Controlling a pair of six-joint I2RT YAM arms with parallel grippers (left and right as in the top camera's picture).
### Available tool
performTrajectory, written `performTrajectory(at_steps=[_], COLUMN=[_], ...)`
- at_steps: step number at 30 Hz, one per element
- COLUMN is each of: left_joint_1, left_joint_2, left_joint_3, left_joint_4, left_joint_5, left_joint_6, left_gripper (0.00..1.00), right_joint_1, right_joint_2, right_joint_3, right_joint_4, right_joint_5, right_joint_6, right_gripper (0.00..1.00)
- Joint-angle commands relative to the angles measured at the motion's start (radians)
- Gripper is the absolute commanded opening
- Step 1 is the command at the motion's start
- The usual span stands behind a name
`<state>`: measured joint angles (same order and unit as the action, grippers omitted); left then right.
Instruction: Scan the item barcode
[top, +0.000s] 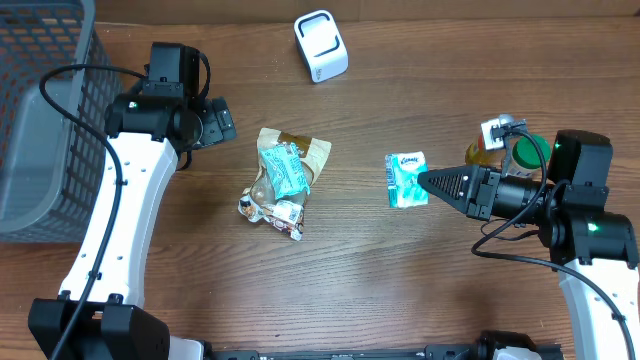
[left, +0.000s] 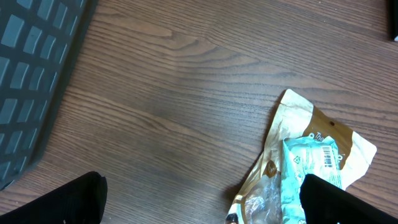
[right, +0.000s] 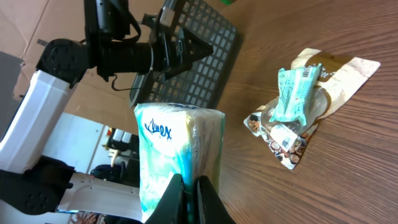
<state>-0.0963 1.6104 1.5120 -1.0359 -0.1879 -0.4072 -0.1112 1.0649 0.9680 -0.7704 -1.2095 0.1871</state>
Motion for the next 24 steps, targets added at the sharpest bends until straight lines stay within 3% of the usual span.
performTrajectory(at_steps=[1, 24], left_joint_1=[-0.003, -0.003], left_joint_2=[-0.001, -0.001], left_joint_3=[0.010, 0.010], left_joint_4=[0.000, 0.000], left_joint_5=[-0.003, -0.003], left_joint_6=[0.026, 0.026], left_gripper=[1.00, 1.00], right_joint_1=[0.000, 0.000], right_joint_2=[-0.008, -0.008], right_joint_3=[0.000, 0.000], right_joint_4=[0.004, 0.005], right_joint_5=[0.032, 0.042], right_joint_6=[-0.001, -0.001], right_gripper=[0.04, 0.04])
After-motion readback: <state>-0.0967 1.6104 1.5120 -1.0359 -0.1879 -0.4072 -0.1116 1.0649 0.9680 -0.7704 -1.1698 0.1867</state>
